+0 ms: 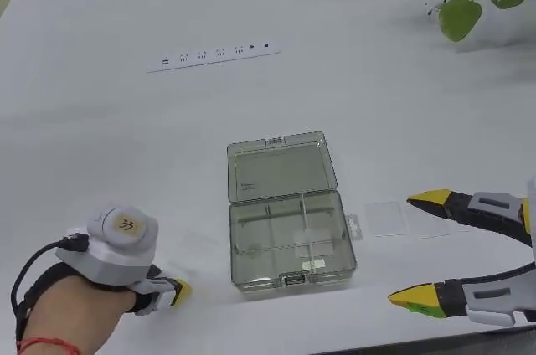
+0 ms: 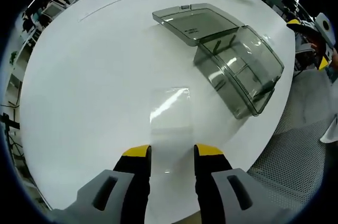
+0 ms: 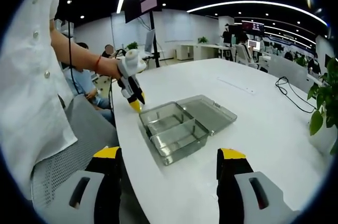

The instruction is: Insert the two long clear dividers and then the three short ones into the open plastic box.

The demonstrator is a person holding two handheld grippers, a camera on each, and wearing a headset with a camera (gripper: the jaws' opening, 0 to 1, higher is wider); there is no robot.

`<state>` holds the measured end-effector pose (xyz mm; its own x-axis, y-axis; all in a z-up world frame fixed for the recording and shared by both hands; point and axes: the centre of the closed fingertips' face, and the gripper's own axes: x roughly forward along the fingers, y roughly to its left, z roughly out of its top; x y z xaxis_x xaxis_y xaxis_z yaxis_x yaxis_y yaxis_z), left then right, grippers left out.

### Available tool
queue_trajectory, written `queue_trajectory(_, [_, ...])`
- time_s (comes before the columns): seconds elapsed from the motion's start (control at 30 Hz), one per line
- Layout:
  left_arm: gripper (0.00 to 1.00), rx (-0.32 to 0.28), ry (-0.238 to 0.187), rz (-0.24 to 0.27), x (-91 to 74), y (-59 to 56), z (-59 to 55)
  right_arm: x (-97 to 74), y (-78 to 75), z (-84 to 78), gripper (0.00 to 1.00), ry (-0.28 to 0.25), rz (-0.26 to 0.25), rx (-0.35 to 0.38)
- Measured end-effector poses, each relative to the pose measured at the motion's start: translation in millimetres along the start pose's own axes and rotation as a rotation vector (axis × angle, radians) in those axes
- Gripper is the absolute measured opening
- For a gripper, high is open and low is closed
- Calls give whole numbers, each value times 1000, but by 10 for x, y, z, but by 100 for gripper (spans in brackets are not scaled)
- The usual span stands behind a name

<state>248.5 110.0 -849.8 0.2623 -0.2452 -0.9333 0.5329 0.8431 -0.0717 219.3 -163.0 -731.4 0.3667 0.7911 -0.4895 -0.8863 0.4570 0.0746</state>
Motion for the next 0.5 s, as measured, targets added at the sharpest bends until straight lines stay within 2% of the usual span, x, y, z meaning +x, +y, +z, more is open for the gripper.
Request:
queue_trajectory(0.27, [30, -38, -36, -14, -35, -26, -20, 12, 36, 83, 74, -2, 1, -6])
queue_trajectory(0.5, [30, -116, -124, -50, -138, -69, 80, 35, 82, 212, 74, -3, 7, -4])
